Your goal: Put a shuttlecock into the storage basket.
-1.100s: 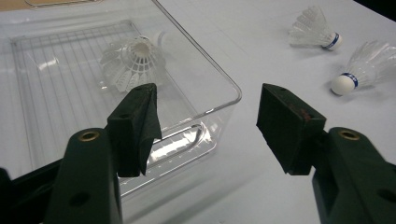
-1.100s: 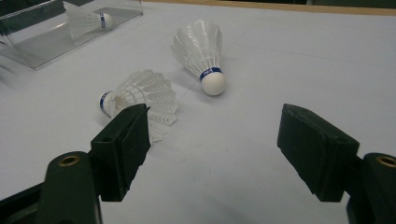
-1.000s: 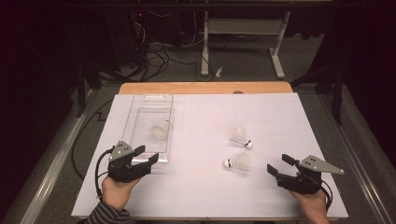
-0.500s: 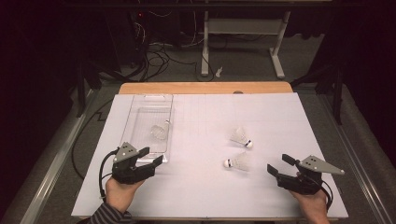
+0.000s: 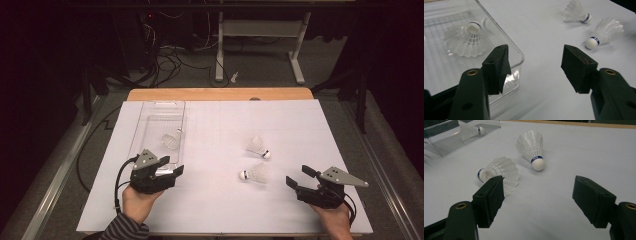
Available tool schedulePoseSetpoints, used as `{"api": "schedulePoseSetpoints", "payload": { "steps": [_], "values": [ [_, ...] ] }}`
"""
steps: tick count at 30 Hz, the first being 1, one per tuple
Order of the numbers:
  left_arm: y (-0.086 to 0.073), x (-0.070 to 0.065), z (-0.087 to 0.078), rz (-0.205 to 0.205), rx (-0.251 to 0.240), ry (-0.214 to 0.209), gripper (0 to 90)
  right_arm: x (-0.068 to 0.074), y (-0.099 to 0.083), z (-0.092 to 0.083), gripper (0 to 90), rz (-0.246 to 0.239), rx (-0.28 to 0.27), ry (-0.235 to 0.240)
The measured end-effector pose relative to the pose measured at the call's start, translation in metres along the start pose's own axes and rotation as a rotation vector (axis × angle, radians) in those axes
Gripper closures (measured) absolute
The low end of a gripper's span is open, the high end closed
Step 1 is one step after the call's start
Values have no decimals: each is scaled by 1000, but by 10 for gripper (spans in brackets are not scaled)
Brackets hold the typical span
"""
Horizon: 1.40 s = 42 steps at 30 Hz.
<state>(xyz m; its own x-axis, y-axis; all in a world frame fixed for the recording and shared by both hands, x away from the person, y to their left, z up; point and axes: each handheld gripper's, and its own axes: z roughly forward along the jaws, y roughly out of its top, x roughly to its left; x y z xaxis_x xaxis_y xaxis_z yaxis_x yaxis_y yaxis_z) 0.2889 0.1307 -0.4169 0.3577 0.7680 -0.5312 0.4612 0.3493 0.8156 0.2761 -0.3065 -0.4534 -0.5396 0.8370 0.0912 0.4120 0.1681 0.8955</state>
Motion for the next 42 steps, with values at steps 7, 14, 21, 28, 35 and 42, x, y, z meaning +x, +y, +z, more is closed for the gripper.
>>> {"api": "schedulePoseSetpoints", "payload": {
  "steps": [7,14,21,28,35,42],
  "values": [
    [-2,-8,8,7,15,-17,399,-1,0,0,263,0,-1,2],
    [-9,-16,23,10,54,-32,399,-1,0,0,263,4,-2,1],
    [-12,-23,29,13,60,-49,399,-1,0,0,263,7,0,-1],
    [-15,-27,34,12,75,-62,398,-1,0,0,263,6,-1,-2],
    [-14,-31,37,16,80,-69,398,-1,0,-1,263,7,-5,-2],
    [-15,-33,41,14,92,-77,398,-1,0,-1,263,6,-4,-3]
  ]
}}
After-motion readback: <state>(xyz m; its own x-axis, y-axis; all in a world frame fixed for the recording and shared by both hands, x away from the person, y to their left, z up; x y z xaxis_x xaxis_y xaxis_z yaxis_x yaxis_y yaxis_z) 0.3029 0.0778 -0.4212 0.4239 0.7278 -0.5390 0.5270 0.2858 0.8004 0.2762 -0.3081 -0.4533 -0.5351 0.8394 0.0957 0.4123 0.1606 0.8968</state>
